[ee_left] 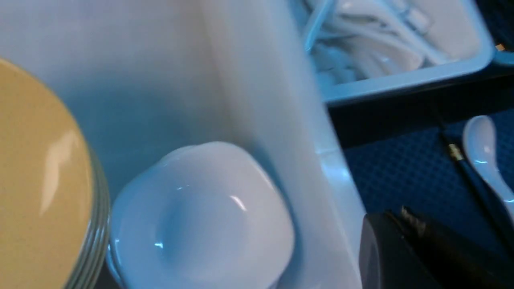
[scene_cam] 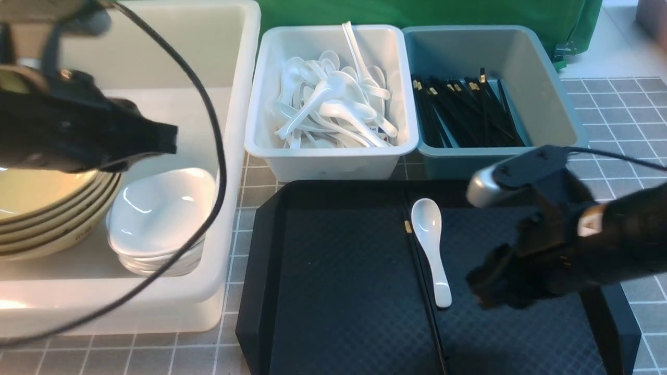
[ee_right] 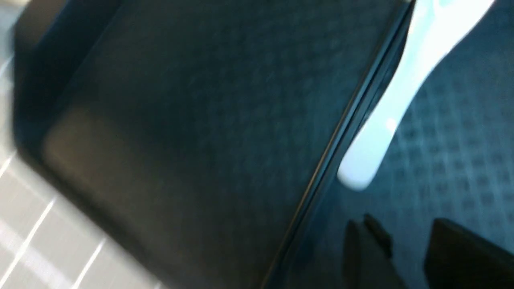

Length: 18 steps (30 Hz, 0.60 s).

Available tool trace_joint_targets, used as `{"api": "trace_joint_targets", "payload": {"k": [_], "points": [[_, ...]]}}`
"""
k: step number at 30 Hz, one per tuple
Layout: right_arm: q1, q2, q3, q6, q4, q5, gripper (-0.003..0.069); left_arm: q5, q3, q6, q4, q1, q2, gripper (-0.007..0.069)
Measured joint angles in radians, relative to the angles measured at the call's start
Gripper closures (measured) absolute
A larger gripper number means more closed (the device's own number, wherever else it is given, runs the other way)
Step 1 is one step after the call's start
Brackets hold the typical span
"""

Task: On grey table put chopsticks spoon bowls plates into blue grey white boxes.
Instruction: 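Reach down and grasp the white spoon resting in the bowl with the right gripper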

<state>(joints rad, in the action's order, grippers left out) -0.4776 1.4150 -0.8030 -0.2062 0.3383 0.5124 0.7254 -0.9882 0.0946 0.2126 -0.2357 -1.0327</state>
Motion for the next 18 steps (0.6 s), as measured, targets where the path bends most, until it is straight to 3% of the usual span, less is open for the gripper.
{"api": "trace_joint_targets", "payload": {"k": [4,9,18], "points": [[-0.001,0.122,-0.063,-0.011,0.007,-0.048,0.0302,-0.002,0.089,0.001,-0.005,-0.018,0.172,0.0633],[-0.026,0.286,-0.159,-0.028,0.010,-0.072,0.0296,-0.002,0.289,0.002,-0.122,-0.018,0.394,0.0633],[-0.022,0.380,-0.199,-0.023,-0.007,-0.109,0.0472,0.008,0.482,0.002,-0.230,-0.018,0.622,0.0633]]}}
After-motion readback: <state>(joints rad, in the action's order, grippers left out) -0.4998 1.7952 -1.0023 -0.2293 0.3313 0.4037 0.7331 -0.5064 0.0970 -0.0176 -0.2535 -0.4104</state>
